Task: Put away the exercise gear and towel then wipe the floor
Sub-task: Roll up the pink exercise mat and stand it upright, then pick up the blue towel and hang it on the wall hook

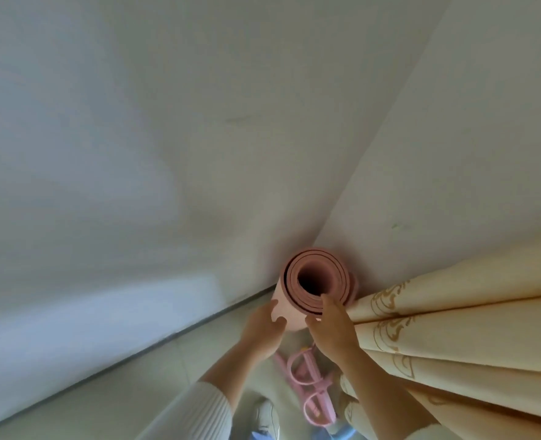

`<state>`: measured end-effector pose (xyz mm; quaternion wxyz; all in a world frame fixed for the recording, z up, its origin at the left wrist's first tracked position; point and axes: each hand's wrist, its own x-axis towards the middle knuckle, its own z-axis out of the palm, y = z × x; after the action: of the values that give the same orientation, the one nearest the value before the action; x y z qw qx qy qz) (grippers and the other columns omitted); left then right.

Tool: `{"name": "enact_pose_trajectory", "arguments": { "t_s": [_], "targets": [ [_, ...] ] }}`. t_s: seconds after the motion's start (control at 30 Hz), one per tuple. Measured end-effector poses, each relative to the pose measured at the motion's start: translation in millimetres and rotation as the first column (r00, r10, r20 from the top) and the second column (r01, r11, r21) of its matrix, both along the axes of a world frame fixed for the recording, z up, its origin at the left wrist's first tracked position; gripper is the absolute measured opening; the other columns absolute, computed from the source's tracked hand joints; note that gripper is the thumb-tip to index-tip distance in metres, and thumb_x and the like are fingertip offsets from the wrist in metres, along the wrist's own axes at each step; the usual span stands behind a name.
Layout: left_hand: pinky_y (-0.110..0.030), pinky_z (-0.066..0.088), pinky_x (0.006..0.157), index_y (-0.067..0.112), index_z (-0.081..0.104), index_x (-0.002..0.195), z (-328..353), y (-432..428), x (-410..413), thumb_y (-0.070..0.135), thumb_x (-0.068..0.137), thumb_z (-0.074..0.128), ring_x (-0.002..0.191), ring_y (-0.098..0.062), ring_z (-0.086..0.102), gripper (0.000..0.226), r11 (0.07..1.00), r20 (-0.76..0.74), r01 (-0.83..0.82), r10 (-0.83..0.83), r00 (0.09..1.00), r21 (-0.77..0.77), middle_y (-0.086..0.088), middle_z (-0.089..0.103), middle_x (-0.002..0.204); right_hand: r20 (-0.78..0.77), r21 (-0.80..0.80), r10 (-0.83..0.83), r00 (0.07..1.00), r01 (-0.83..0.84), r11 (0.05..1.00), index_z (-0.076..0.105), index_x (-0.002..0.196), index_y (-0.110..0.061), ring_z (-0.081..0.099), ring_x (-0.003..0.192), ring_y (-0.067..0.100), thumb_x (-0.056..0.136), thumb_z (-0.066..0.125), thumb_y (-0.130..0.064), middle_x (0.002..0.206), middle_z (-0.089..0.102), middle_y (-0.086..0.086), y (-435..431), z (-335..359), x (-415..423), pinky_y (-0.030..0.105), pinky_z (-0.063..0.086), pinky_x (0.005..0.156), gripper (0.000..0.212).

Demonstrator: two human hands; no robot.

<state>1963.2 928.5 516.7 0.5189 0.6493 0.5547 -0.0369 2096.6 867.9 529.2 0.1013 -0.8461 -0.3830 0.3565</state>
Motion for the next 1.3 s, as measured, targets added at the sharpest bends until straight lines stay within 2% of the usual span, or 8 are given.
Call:
{"name": "enact_pose_trajectory", "arguments": {
  "t_s": [0.07,0.3,0.47,0.63,0.8,0.97,1.17,1.3],
  "targets": [
    [-0.024,0.033,0.102,0.019,0.035,0.146,16,-6,-22,0.021,0.098,0.044,0.134,-0.019,0.042,0.05,0.999,-0.021,-0.038,0.039,0.999,0.038,-0.001,0.042,0.148,-0.008,0.014,0.049,0.999,-0.049,0.999,0.026,0.149,-0.012,0.035,0.138,0.022,0.095,0.053,-0.027,0.153,0.032,0.006,-3,17,-13,0.031,0.035,0.107,0.062],
    [-0.029,0.037,0.104,0.02,0.044,0.138,70,-55,-140,0.023,0.096,0.045,0.126,-0.016,0.047,0.042,0.943,-0.074,-0.216,0.242,0.967,0.253,0.001,0.048,0.14,-0.022,0.0,0.34,0.94,-0.34,0.94,0.034,0.142,-0.012,0.044,0.126,0.022,0.093,0.048,-0.028,0.141,0.043,0.007,-17,57,-107,0.035,0.039,0.104,0.053],
    [-0.027,0.032,0.107,0.02,0.044,0.139,92,-113,-260,0.024,0.097,0.042,0.131,-0.014,0.041,0.042,0.862,-0.105,-0.342,0.405,0.908,0.373,0.002,0.046,0.142,0.001,0.03,0.619,0.785,-0.619,0.785,0.034,0.143,-0.012,0.039,0.132,0.02,0.094,0.048,-0.029,0.146,0.037,0.005,-35,76,-228,0.029,0.031,0.106,0.053],
    [-0.025,0.03,0.108,0.02,0.045,0.139,110,-193,-408,0.023,0.097,0.043,0.134,-0.014,0.037,0.042,0.746,-0.129,-0.482,0.593,0.795,0.461,0.002,0.046,0.143,0.046,0.091,0.775,0.63,-0.776,0.625,0.035,0.142,-0.014,0.043,0.128,0.02,0.096,0.047,-0.031,0.142,0.04,0.002,-76,104,-378,0.032,0.039,0.101,0.051],
    [-0.029,0.04,0.101,0.019,0.048,0.136,138,-300,-559,0.022,0.096,0.044,0.125,-0.019,0.044,0.041,0.627,-0.168,-0.574,0.739,0.652,0.527,-0.003,0.053,0.132,0.076,0.158,0.894,0.443,-0.89,0.428,0.036,0.142,-0.014,0.046,0.125,0.021,0.094,0.049,-0.034,0.141,0.042,0.003,-152,130,-546,0.034,0.042,0.099,0.053],
    [-0.03,0.042,0.098,0.016,0.049,0.134,167,-407,-694,0.021,0.095,0.043,0.121,-0.019,0.046,0.039,0.463,-0.175,-0.684,0.876,0.449,0.564,-0.004,0.055,0.129,0.104,0.216,0.977,0.185,-0.963,0.159,0.034,0.144,-0.015,0.048,0.124,0.021,0.094,0.049,-0.036,0.143,0.039,0.001,-228,159,-702,0.036,0.044,0.099,0.056],
    [-0.029,0.037,0.102,0.019,0.048,0.134,184,-505,-826,0.02,0.095,0.043,0.127,-0.018,0.04,0.039,0.242,-0.145,-0.754,0.97,0.195,0.61,-0.001,0.051,0.136,0.161,0.216,0.981,-0.11,-0.966,-0.144,0.034,0.144,-0.015,0.048,0.123,0.02,0.093,0.05,-0.036,0.143,0.039,0.001,-292,174,-870,0.035,0.044,0.099,0.057],
    [-0.03,0.038,0.1,0.02,0.047,0.135,185,-553,-928,0.021,0.096,0.042,0.128,-0.017,0.038,0.04,0.164,-0.153,-0.747,0.985,0.084,0.645,0.001,0.048,0.138,0.204,0.215,0.941,-0.269,-0.926,-0.311,0.034,0.143,-0.014,0.047,0.123,0.019,0.093,0.049,-0.036,0.141,0.04,0.001,-328,170,-988,0.034,0.044,0.098,0.057]
  ]
}}
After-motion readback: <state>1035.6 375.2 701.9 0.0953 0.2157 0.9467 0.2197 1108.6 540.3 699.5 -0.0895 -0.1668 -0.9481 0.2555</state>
